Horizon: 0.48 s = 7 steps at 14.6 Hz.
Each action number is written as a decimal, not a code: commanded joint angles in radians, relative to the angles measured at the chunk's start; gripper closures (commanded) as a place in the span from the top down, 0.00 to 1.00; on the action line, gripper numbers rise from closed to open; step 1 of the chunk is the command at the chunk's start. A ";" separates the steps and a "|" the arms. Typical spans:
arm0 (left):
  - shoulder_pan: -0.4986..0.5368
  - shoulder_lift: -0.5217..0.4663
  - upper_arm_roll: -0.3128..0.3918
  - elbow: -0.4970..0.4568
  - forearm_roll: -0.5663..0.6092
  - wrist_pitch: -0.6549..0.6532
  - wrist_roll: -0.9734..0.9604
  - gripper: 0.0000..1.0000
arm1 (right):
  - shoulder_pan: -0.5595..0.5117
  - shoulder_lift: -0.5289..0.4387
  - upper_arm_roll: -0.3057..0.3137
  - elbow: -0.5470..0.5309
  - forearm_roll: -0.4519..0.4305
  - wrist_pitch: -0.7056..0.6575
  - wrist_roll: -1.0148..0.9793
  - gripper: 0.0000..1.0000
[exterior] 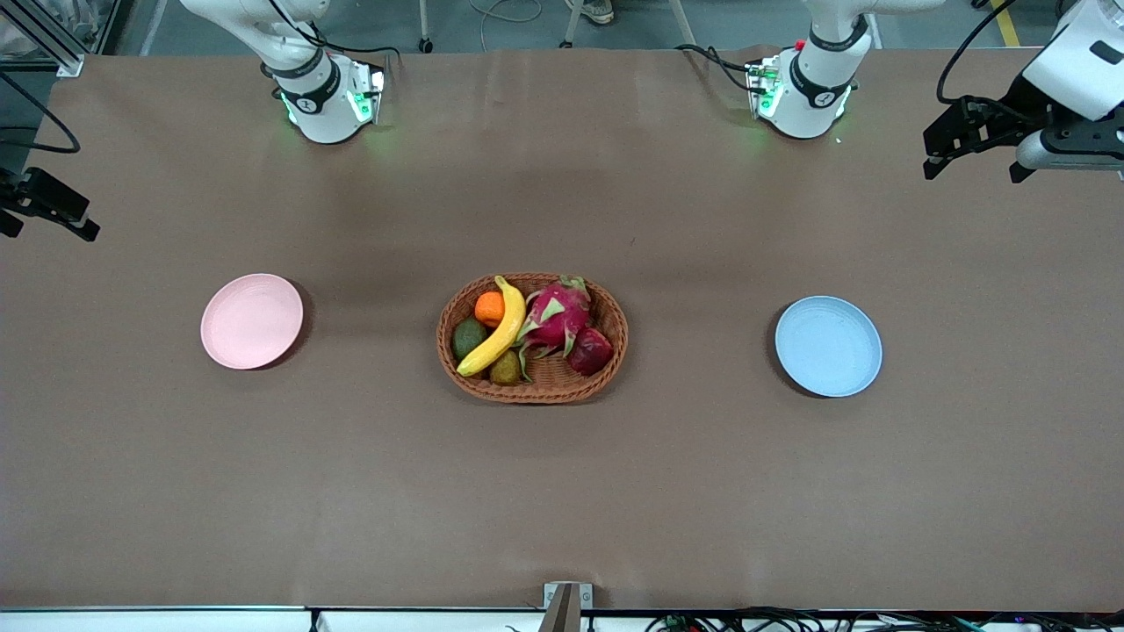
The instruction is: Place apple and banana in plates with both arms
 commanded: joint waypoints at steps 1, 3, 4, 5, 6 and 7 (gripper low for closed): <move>0.002 0.002 0.002 0.019 0.002 -0.020 0.005 1.00 | 0.005 -0.022 0.005 -0.021 -0.020 0.009 0.009 1.00; 0.002 0.005 0.004 0.029 0.003 -0.020 0.007 1.00 | 0.004 -0.021 0.005 -0.018 -0.019 0.005 0.012 1.00; 0.004 0.019 0.004 0.045 0.003 -0.020 0.007 1.00 | 0.004 -0.021 0.005 -0.016 -0.020 -0.001 0.011 1.00; 0.004 0.041 0.004 0.065 0.012 -0.020 0.011 1.00 | 0.004 -0.021 0.005 -0.016 -0.020 -0.008 0.011 1.00; 0.002 0.054 0.001 0.077 0.031 -0.020 0.013 1.00 | 0.004 -0.021 0.005 -0.016 -0.020 -0.007 0.009 1.00; -0.004 0.076 -0.001 0.089 0.052 -0.020 0.013 1.00 | 0.004 -0.019 0.005 -0.015 -0.020 -0.002 0.009 1.00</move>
